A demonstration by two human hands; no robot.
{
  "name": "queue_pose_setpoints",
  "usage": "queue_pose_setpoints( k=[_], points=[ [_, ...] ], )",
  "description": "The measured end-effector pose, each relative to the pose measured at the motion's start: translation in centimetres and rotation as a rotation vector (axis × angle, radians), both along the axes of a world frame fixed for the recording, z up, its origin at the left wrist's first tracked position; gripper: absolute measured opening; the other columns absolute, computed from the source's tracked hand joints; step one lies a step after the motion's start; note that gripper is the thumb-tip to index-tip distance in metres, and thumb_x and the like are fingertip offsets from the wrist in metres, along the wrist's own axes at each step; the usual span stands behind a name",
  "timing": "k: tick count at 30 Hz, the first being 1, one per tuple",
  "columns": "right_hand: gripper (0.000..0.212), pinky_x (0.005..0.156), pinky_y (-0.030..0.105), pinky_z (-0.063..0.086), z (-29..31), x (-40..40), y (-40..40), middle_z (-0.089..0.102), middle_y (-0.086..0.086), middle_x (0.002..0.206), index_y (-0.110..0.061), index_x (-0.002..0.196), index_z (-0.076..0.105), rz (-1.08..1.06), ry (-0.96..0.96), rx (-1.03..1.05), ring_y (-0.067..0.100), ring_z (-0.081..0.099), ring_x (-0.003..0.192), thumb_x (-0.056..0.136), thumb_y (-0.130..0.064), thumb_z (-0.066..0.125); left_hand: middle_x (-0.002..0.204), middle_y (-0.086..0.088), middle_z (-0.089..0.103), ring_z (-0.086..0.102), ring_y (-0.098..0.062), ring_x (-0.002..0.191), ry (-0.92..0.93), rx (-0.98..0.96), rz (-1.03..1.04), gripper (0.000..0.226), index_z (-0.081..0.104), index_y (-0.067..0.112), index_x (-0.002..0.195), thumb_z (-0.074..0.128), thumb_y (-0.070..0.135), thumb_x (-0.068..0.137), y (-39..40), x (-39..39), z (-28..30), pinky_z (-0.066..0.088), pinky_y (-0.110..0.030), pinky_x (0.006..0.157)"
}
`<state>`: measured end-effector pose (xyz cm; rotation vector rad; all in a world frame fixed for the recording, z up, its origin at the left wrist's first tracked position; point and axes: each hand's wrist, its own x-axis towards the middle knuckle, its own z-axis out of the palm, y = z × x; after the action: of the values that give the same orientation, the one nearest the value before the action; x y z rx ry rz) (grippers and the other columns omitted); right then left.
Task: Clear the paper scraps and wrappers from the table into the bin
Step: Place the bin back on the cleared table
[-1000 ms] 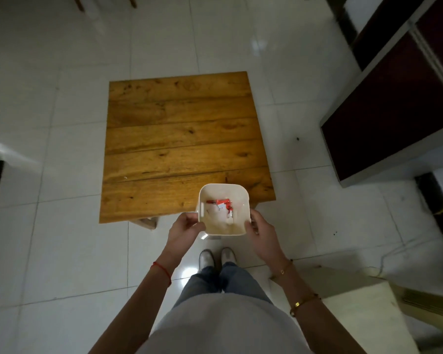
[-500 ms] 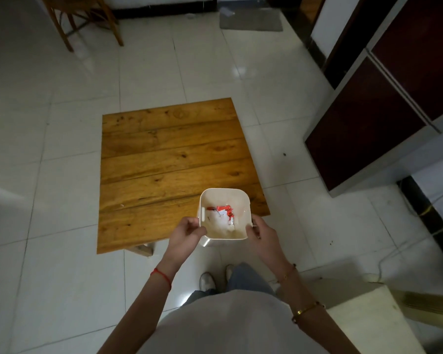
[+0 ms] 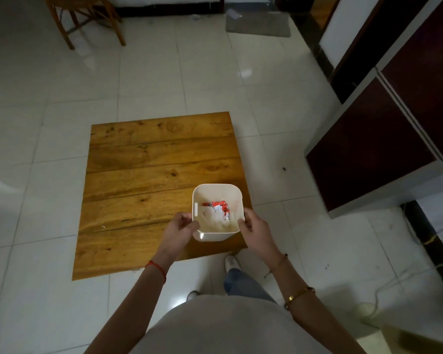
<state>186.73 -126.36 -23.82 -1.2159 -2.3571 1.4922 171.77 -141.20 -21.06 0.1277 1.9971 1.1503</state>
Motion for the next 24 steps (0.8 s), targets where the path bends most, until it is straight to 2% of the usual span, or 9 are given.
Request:
queue_pose_setpoints(
  k=[3, 5, 8, 10, 14, 17, 21, 24],
  points=[
    [0.038, 0.072, 0.006, 0.047, -0.6, -2.8, 4.3, 0.063, -0.004, 0.119, -0.019, 0.134, 0.048, 0.072, -0.011, -0.001, 0.004, 0.058, 0.100, 0.098, -0.029, 0.050, 0.109, -0.010, 0.067, 0.062, -0.029, 0.103, 0.019, -0.038, 0.005, 0.029, 0.059, 0.009, 0.112, 0.064, 0.019, 0.085, 3.6, -2.0, -0.5, 0.052, -0.042, 0.090],
    [0.039, 0.080, 0.013, 0.051, -1.3, -4.9, 6.9, 0.063, -0.002, 0.122, -0.018, 0.135, 0.047, 0.114, -0.024, -0.026, 0.009, 0.060, 0.107, 0.098, -0.031, 0.050, 0.111, -0.009, 0.066, 0.062, -0.028, 0.104, 0.014, -0.058, 0.025, 0.031, 0.059, 0.009, 0.114, 0.063, 0.020, 0.085, 5.8, -3.7, -1.0, 0.052, -0.039, 0.087],
    [0.041, 0.089, 0.028, 0.055, -2.8, -8.3, 10.2, 0.062, 0.002, 0.124, -0.017, 0.137, 0.045, 0.184, -0.051, -0.045, 0.016, 0.061, 0.112, 0.098, -0.030, 0.049, 0.116, -0.010, 0.065, 0.061, -0.031, 0.107, -0.007, -0.074, 0.068, 0.030, 0.060, 0.008, 0.114, 0.063, 0.019, 0.086, 8.4, -6.2, -2.3, 0.051, -0.044, 0.093],
    [0.041, 0.090, 0.033, 0.055, -4.0, -10.5, 11.9, 0.062, 0.004, 0.124, -0.016, 0.138, 0.044, 0.208, -0.063, -0.028, 0.019, 0.062, 0.111, 0.098, -0.027, 0.049, 0.120, -0.010, 0.064, 0.060, -0.032, 0.111, -0.023, -0.088, 0.099, 0.029, 0.060, 0.008, 0.114, 0.062, 0.017, 0.086, 9.8, -8.0, -3.4, 0.049, -0.047, 0.098],
    [0.041, 0.085, 0.033, 0.056, -6.6, -14.4, 14.1, 0.063, 0.008, 0.122, -0.012, 0.136, 0.045, 0.239, -0.068, 0.002, 0.023, 0.062, 0.109, 0.097, -0.025, 0.049, 0.122, -0.014, 0.063, 0.057, -0.033, 0.117, -0.074, -0.096, 0.113, 0.026, 0.060, 0.008, 0.111, 0.062, 0.013, 0.086, 11.9, -11.5, -6.4, 0.046, -0.051, 0.102],
    [0.039, 0.074, 0.022, 0.053, -8.3, -16.4, 15.1, 0.064, 0.007, 0.118, -0.013, 0.134, 0.046, 0.235, -0.079, -0.029, 0.022, 0.064, 0.106, 0.097, -0.026, 0.048, 0.123, -0.016, 0.063, 0.058, -0.034, 0.118, -0.099, -0.095, 0.130, 0.026, 0.061, 0.009, 0.112, 0.062, 0.012, 0.086, 12.8, -13.6, -8.4, 0.046, -0.052, 0.102],
    [0.041, 0.080, 0.023, 0.053, -10.1, -18.1, 16.0, 0.062, 0.006, 0.123, -0.016, 0.136, 0.045, 0.218, -0.097, -0.080, 0.020, 0.063, 0.108, 0.097, -0.028, 0.049, 0.125, -0.017, 0.062, 0.060, -0.030, 0.108, -0.126, -0.078, 0.132, 0.024, 0.059, 0.012, 0.112, 0.061, 0.010, 0.088, 13.8, -15.2, -9.9, 0.048, -0.052, 0.101],
    [0.042, 0.077, 0.024, 0.053, -11.0, -19.0, 16.4, 0.063, 0.005, 0.122, -0.019, 0.137, 0.043, 0.219, -0.124, -0.094, 0.018, 0.064, 0.102, 0.096, -0.028, 0.049, 0.128, -0.014, 0.060, 0.057, -0.031, 0.117, -0.147, -0.084, 0.112, 0.030, 0.059, 0.010, 0.120, 0.060, 0.011, 0.089, 14.2, -16.1, -10.6, 0.045, -0.051, 0.104]
  ],
)
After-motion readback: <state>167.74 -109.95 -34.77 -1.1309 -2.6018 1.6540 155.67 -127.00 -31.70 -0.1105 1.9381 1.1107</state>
